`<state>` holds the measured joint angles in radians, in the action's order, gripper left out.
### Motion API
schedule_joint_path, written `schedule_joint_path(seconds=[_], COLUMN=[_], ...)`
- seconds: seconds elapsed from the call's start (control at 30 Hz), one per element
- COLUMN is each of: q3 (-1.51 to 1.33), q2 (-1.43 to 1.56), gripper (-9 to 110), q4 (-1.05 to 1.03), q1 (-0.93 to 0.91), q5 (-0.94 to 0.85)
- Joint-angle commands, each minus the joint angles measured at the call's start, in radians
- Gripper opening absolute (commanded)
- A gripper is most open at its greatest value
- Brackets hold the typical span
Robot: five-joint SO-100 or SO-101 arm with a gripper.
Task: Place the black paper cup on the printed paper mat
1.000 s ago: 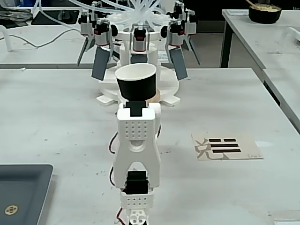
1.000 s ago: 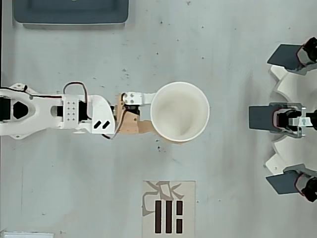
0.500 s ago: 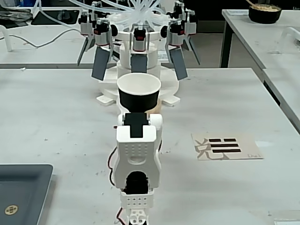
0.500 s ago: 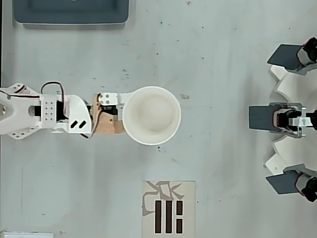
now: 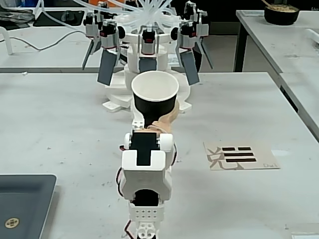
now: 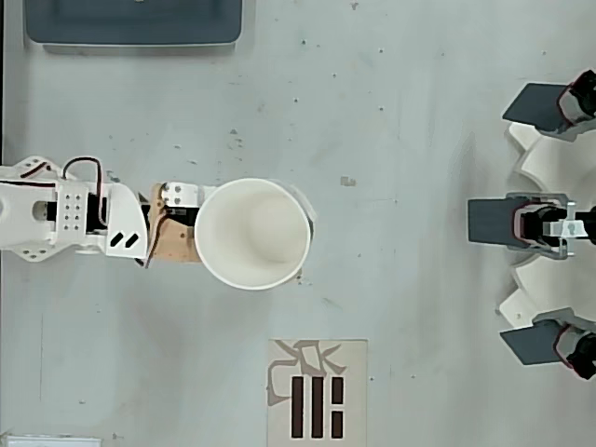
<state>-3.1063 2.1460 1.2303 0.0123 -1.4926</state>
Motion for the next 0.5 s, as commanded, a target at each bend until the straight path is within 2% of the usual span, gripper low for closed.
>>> schedule_joint_path(seconds=[0.0,0.47], q3=[-0.017,0.005], q2=[0.034,-0.018], gripper=[6,5], q4=[0.031,0.028], q1=[-0.018,-0.172], q5=[-0.011,-0.014])
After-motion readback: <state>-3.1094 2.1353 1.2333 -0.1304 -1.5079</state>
